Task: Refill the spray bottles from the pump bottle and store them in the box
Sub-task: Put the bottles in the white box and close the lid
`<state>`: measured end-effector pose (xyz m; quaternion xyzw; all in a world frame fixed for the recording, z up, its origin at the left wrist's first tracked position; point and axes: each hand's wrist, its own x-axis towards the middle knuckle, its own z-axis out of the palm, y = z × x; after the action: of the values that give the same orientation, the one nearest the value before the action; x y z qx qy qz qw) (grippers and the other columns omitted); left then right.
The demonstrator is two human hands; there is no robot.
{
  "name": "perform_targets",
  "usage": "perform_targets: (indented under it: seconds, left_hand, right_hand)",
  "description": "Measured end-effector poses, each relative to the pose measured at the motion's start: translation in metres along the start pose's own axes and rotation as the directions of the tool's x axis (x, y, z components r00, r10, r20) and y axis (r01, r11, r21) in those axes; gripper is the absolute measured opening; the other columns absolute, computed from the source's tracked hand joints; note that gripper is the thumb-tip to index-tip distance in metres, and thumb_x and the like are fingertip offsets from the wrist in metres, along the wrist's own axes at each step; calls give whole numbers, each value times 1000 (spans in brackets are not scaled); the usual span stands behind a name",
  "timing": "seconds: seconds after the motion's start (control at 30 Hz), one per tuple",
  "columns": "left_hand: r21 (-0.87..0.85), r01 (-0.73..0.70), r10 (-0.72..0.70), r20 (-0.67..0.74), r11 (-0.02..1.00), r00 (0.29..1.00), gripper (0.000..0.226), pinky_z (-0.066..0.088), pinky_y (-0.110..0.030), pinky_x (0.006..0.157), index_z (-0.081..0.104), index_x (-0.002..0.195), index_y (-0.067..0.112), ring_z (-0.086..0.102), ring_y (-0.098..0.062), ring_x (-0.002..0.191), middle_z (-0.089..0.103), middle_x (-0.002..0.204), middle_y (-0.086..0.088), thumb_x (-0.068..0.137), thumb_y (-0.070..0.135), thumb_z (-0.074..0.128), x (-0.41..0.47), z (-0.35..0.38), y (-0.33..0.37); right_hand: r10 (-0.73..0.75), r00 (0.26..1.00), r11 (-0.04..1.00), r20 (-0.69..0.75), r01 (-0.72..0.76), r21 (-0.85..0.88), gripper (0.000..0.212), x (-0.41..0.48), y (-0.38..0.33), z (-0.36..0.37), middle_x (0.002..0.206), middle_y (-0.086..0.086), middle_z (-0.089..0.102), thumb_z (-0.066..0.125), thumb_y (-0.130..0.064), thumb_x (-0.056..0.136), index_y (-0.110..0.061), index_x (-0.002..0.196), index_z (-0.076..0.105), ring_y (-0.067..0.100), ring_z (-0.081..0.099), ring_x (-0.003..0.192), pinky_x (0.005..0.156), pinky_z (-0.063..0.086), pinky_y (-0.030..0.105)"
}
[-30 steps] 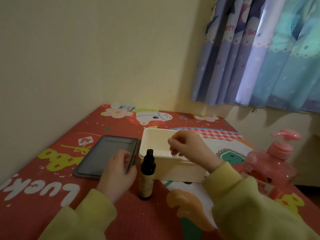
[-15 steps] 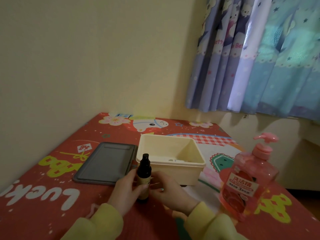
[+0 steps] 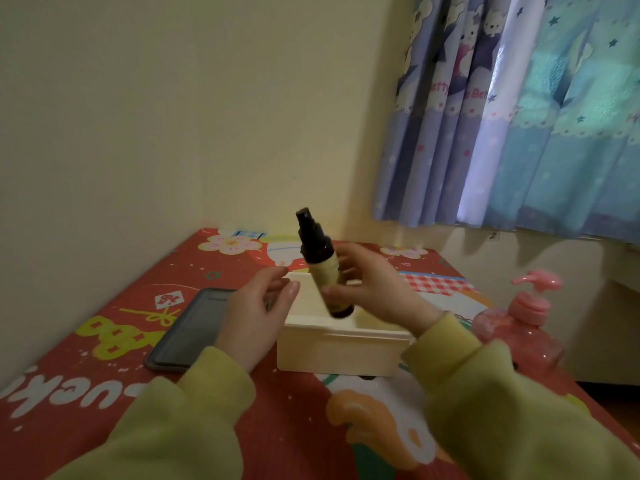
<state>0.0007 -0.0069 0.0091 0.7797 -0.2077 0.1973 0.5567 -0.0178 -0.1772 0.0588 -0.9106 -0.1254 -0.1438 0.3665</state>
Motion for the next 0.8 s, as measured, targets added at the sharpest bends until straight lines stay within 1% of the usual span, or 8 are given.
perform_targets:
  seconds: [0.07, 0.13, 0.2, 0.3, 0.43, 0.53, 0.63, 0.8]
  left_hand:
    - [218, -6, -10, 69, 976, 998, 38, 37, -8, 86, 53, 126, 11, 54, -13, 110, 58, 122, 0, 90, 23, 56, 11, 0, -12]
    - [374, -23, -73, 240, 927, 968, 47, 33, -23, 101, 46, 133, 12, 44, -18, 127, 47, 140, -3, 90, 30, 55, 21, 3, -28]
    - [480, -67, -146, 392, 875, 908, 56, 30, -26, 106, 40, 137, 15, 37, -17, 134, 38, 147, -2, 89, 40, 54, 26, 6, -41]
    - [555, -130, -209, 506, 822, 836, 67, 33, -27, 105, 35, 141, 14, 38, -18, 133, 36, 148, -3, 86, 47, 55, 29, 12, -57]
    - [620, -160, -238, 508, 768, 828, 70, 26, -30, 112, 28, 143, 15, 26, -21, 140, 17, 156, -4, 85, 36, 61, 27, 17, -65]
    - [612, -170, -203, 491, 773, 847, 58, 30, -27, 105, 40, 136, 11, 35, -20, 134, 32, 150, -5, 86, 31, 60, 29, 18, -62]
    - [596, -160, -184, 473, 787, 861, 52, 33, -28, 100, 47, 130, 5, 43, -21, 128, 44, 141, -9, 85, 28, 63, 29, 18, -60]
    - [581, -154, -163, 456, 799, 875, 51, 35, -28, 98, 50, 127, 5, 46, -20, 126, 47, 139, -8, 83, 27, 65, 28, 18, -64]
  right_hand:
    - [25, 1000, 997, 5, -24, -77, 49, 20, 3, -16, 108, 4, 61, 73, -11, 77, -13, 121, 52, 19, 60, 96, 87, 52, 31]
    - [70, 997, 977, 40, -60, -205, 50, 39, 13, -23, 109, 4, 60, 73, -13, 77, -13, 122, 52, 22, 59, 98, 88, 51, 34]
    - [139, 985, 930, 105, -93, -356, 49, 52, 28, -22, 111, 5, 61, 72, -12, 78, -14, 122, 51, 21, 58, 98, 85, 50, 32]
    - [241, 951, 836, 196, -100, -539, 45, 64, 55, -8, 114, 9, 60, 67, -6, 80, -11, 121, 52, 22, 55, 97, 77, 44, 27]
    - [388, 891, 752, 234, -159, -640, 43, 71, 97, 15, 114, 6, 60, 64, -7, 80, -18, 120, 54, 24, 57, 101, 88, 47, 32]
    - [435, 873, 668, 221, -147, -730, 37, 73, 121, 28, 108, -1, 61, 63, -15, 79, -26, 114, 56, 20, 56, 98, 89, 47, 33]
    - [488, 840, 674, 237, -190, -714, 33, 74, 133, 39, 110, 3, 59, 58, -12, 83, -21, 115, 55, 22, 54, 100, 88, 42, 30]
    - [552, 784, 666, 282, -212, -715, 29, 77, 141, 48, 118, 9, 57, 50, -13, 91, -14, 120, 53, 22, 52, 99, 92, 41, 29]
